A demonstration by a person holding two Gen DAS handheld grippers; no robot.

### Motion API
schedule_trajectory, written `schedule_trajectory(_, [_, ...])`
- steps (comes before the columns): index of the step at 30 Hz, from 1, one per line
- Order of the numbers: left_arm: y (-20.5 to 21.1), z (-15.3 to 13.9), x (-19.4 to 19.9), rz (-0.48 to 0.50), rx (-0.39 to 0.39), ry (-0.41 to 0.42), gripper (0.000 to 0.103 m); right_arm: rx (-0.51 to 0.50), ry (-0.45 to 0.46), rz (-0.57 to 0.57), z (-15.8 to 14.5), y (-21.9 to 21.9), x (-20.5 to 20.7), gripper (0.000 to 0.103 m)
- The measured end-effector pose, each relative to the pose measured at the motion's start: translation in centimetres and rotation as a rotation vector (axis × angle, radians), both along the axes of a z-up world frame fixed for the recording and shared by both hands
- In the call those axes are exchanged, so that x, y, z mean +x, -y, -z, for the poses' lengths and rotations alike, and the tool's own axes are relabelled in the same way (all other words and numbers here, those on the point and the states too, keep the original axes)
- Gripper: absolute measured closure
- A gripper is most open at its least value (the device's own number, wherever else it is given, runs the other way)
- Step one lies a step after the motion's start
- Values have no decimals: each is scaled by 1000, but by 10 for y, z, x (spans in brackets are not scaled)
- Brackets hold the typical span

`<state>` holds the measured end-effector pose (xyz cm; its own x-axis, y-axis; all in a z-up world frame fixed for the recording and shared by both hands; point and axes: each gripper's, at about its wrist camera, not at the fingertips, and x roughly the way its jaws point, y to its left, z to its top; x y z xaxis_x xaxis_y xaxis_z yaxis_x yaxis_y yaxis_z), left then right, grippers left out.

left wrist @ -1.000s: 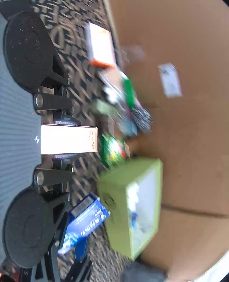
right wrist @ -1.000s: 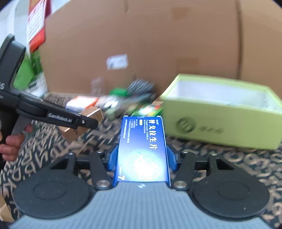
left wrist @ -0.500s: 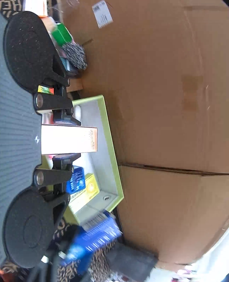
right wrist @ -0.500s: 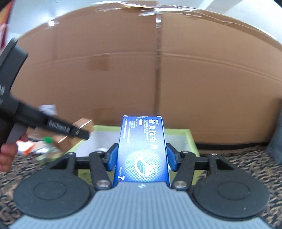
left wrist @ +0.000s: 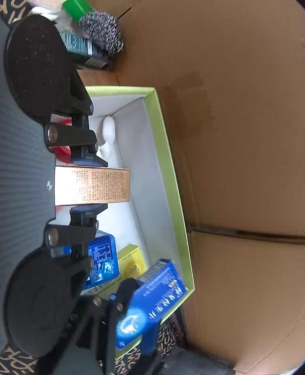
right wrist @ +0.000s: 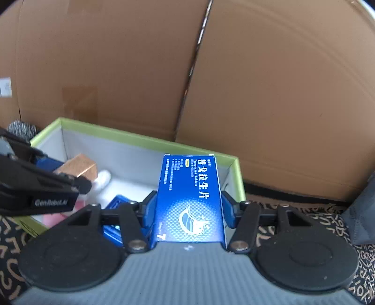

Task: Organize objects
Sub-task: 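Place copper box and blue medicine box into the lime-green box, open both tools, then move both tools back toward the white-orange medicine box on the pile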

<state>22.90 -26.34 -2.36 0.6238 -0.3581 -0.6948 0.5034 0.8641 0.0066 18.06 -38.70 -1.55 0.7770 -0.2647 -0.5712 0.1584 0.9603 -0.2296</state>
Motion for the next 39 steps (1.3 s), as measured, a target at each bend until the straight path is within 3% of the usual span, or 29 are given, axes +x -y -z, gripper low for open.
schedule_trajectory(10, [-7,15,7,13,-37,-45,71,29,-39,58,13,4,12,48])
schedule_trajectory(11, [-8,14,6,22,-43,-38,68,38,-42,62,15,5,12,47])
schedule_trajectory(12, [-9,12,4,33,-51,-32,50,49,-41,71,16,6,13,37])
schedule_trajectory(13, [-10,9,2,56,-69,-29,46,50,-40,82,18,7,10,29])
schedule_trajectory(16, [-9,-1,-10,69,-58,12,40,53,-14,68,16,5,-1,22])
schedule_trajectory(18, [-10,-9,-12,65,-55,56,27,29,20,75,11,3,-12,22])
schedule_trajectory(20, [-19,-18,-14,58,-76,89,23,51,58,68,6,4,-25,20])
schedule_trajectory(21, [-21,-21,-13,51,-84,92,23,67,73,67,4,5,-31,15])
schedule_trajectory(22, [-23,-24,-13,45,-89,89,22,76,88,69,1,4,-38,2])
schedule_trajectory(23, [-26,-27,-12,43,-92,83,22,74,106,79,-1,2,-44,0])
schedule_trajectory(30, [-55,-26,-39,-7,-113,92,22,104,223,69,-20,-9,-92,0])
schedule_trajectory(35, [-87,-31,-79,-37,-233,92,19,147,255,14,-22,-32,-125,0])
schedule_trajectory(39, [-107,-26,-112,-52,-218,142,18,188,266,-14,-17,-51,-146,0])
